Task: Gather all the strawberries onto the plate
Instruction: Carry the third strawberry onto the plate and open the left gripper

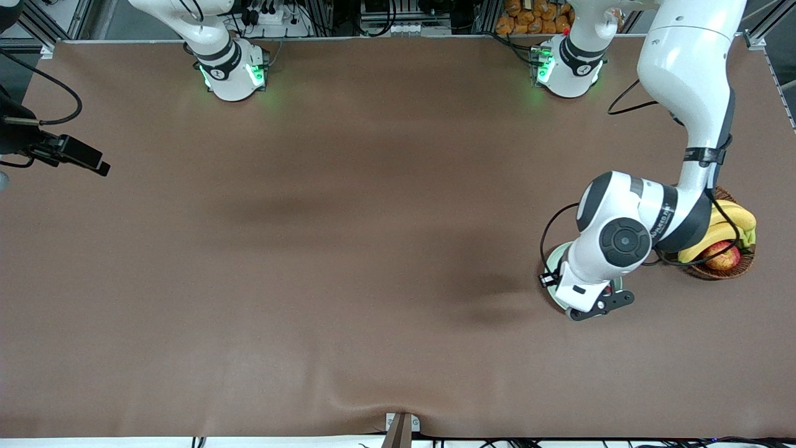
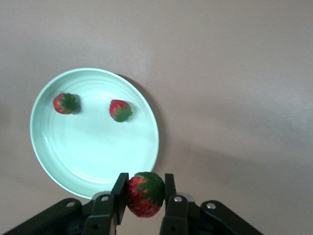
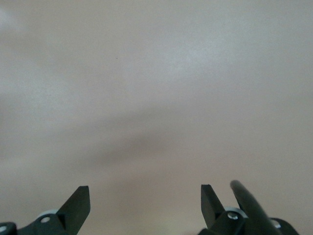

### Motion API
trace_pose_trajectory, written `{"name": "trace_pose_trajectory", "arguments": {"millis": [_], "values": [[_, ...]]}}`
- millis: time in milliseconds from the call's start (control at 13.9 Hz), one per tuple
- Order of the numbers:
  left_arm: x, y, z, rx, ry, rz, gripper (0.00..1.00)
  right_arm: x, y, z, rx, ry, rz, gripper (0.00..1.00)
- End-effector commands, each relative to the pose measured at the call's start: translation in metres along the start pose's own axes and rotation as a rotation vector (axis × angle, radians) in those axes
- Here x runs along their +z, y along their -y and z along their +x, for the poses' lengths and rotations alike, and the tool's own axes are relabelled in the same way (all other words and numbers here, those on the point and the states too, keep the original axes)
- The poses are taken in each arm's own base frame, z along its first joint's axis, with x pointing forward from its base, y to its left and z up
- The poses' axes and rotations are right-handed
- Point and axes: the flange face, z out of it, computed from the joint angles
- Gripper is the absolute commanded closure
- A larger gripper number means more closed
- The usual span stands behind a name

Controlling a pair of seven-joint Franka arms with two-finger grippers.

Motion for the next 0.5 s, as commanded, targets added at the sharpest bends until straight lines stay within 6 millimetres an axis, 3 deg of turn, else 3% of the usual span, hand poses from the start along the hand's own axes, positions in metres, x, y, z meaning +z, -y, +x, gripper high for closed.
{"name": "trace_pose_trajectory", "arguments": {"millis": [0, 433], "values": [[0.008, 0.013, -0.005, 0.035, -0.019, 0.003, 1.00, -0.003, -0.002, 0.000, -0.010, 0.004, -0.003, 0.00], [0.082, 0.027, -0.020, 0.081, -0.008, 0.041, 1.00, -0.003, -0.001, 0.000, -0.011, 0.006, 0.000, 0.00]]}}
